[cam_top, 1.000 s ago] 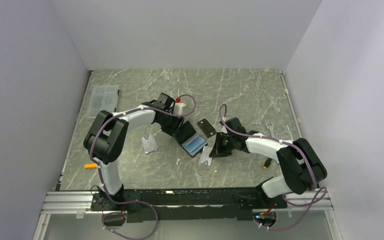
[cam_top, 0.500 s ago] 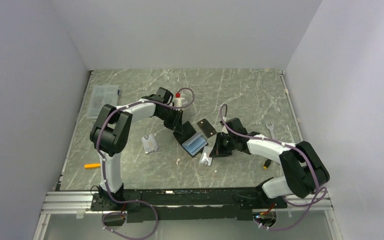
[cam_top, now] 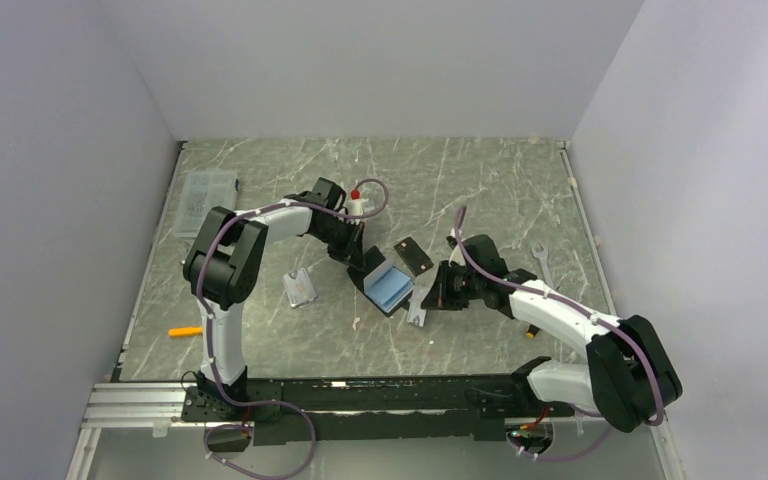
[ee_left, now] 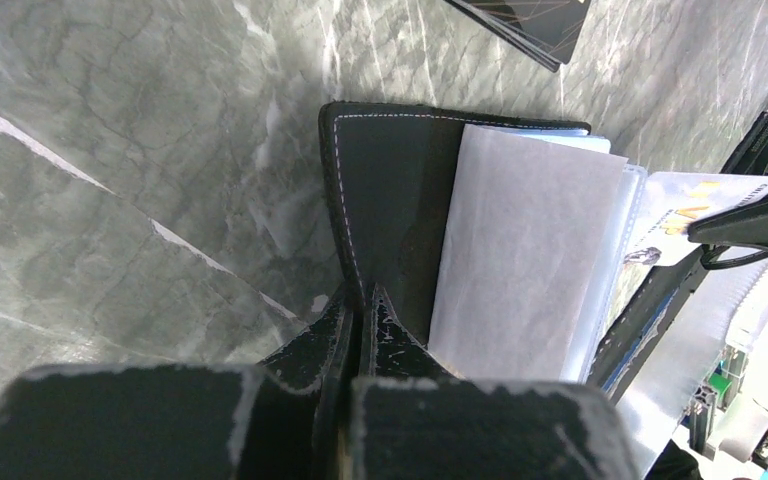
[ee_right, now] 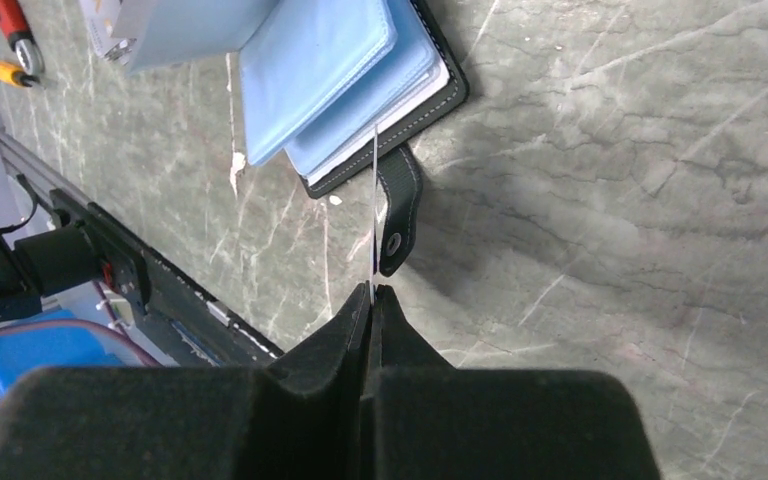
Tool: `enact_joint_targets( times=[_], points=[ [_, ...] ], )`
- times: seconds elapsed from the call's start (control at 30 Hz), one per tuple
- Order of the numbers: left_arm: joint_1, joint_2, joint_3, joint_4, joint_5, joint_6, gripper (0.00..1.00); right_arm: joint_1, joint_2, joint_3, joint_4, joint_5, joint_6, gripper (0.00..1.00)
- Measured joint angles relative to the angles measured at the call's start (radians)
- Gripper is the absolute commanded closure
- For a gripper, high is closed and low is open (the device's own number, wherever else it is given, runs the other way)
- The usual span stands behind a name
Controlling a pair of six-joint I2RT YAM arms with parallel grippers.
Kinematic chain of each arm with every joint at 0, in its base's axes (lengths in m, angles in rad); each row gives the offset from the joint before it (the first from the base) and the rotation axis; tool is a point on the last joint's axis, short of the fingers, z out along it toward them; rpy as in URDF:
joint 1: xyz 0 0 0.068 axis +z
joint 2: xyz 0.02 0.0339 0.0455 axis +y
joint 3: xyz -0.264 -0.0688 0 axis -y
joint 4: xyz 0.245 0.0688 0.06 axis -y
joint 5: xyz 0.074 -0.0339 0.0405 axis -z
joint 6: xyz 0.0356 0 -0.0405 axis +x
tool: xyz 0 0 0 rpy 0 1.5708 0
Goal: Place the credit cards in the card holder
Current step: Turn over the card holder at the center of the board.
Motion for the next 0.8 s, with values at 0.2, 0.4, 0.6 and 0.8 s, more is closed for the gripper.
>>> enact_joint_targets(
  times=[0.2, 0.4, 0.6, 0.8],
  points=[
    [0.000, -0.007, -0.023, 0.001, 0.003, 0.003, 1.00, 0.000, 0.011, 0.044, 0.005, -0.054, 0.006, 1.00],
    [0.000, -0.029, -0.036, 0.002, 0.002, 0.003, 1.00, 0.000, 0.014, 0.089, 0.046, -0.107, 0.021, 1.00],
    [0.000, -0.046, -0.045, 0.002, 0.002, 0.003, 0.97, 0.000, 0.126, 0.109, 0.109, -0.151, 0.051, 1.00],
    [0.000, -0.047, -0.047, 0.002, 0.003, 0.003, 0.97, 0.011, 0.248, 0.124, 0.140, -0.166, 0.072, 1.00]
  ],
)
